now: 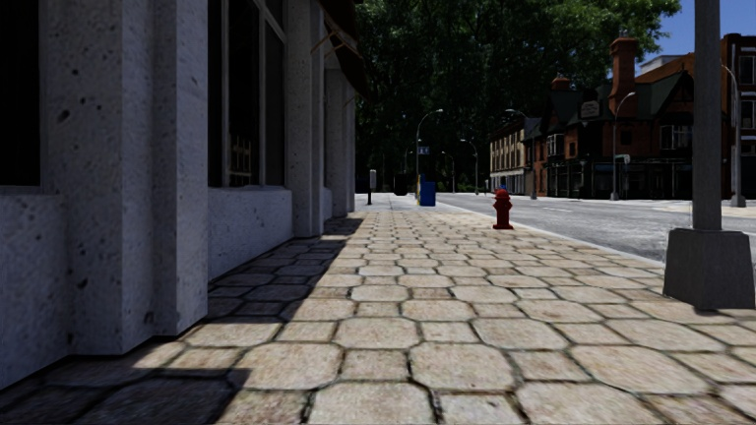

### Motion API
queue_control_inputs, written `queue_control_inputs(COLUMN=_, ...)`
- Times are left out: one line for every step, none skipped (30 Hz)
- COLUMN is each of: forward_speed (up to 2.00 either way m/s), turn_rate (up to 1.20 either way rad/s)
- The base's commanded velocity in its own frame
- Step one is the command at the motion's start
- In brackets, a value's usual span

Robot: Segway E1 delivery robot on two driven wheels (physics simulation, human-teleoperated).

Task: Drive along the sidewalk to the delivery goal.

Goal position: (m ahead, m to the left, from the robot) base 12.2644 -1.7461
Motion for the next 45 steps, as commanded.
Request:
queue_control_inputs(forward_speed=2.0, turn_rate=0.0)
queue_control_inputs(forward_speed=2.0, turn_rate=0.0)
queue_control_inputs(forward_speed=2.0, turn_rate=0.0)
queue_control_inputs(forward_speed=2.0, turn_rate=0.0)
queue_control_inputs(forward_speed=2.0, turn_rate=0.0)
queue_control_inputs(forward_speed=2.0, turn_rate=0.0)
queue_control_inputs(forward_speed=2.0, turn_rate=0.0)
queue_control_inputs(forward_speed=2.0, turn_rate=0.0)
queue_control_inputs(forward_speed=2.0, turn_rate=0.0)
queue_control_inputs(forward_speed=2.0, turn_rate=0.0)
queue_control_inputs(forward_speed=2.0, turn_rate=0.0)
queue_control_inputs(forward_speed=2.0, turn_rate=0.0)
queue_control_inputs(forward_speed=2.0, turn_rate=0.0)
queue_control_inputs(forward_speed=2.0, turn_rate=0.0)
queue_control_inputs(forward_speed=2.0, turn_rate=0.0)
queue_control_inputs(forward_speed=2.0, turn_rate=0.0)
queue_control_inputs(forward_speed=2.0, turn_rate=0.0)
queue_control_inputs(forward_speed=2.0, turn_rate=0.0)
queue_control_inputs(forward_speed=2.0, turn_rate=0.0)
queue_control_inputs(forward_speed=2.0, turn_rate=0.0)
queue_control_inputs(forward_speed=2.0, turn_rate=0.0)
queue_control_inputs(forward_speed=2.0, turn_rate=0.0)
queue_control_inputs(forward_speed=2.0, turn_rate=0.0)
queue_control_inputs(forward_speed=2.0, turn_rate=0.0)
queue_control_inputs(forward_speed=2.0, turn_rate=0.0)
queue_control_inputs(forward_speed=2.0, turn_rate=0.0)
queue_control_inputs(forward_speed=2.0, turn_rate=0.0)
queue_control_inputs(forward_speed=2.0, turn_rate=0.0)
queue_control_inputs(forward_speed=2.0, turn_rate=0.0)
queue_control_inputs(forward_speed=2.0, turn_rate=0.0)
queue_control_inputs(forward_speed=2.0, turn_rate=0.0)
queue_control_inputs(forward_speed=2.0, turn_rate=0.0)
queue_control_inputs(forward_speed=2.0, turn_rate=0.0)
queue_control_inputs(forward_speed=2.0, turn_rate=0.0)
queue_control_inputs(forward_speed=2.0, turn_rate=0.0)
queue_control_inputs(forward_speed=2.0, turn_rate=0.0)
queue_control_inputs(forward_speed=2.0, turn_rate=0.0)
queue_control_inputs(forward_speed=2.0, turn_rate=0.0)
queue_control_inputs(forward_speed=2.0, turn_rate=0.0)
queue_control_inputs(forward_speed=2.0, turn_rate=0.0)
queue_control_inputs(forward_speed=2.0, turn_rate=0.0)
queue_control_inputs(forward_speed=2.0, turn_rate=0.0)
queue_control_inputs(forward_speed=2.0, turn_rate=0.0)
queue_control_inputs(forward_speed=2.0, turn_rate=0.0)
queue_control_inputs(forward_speed=2.0, turn_rate=0.0)
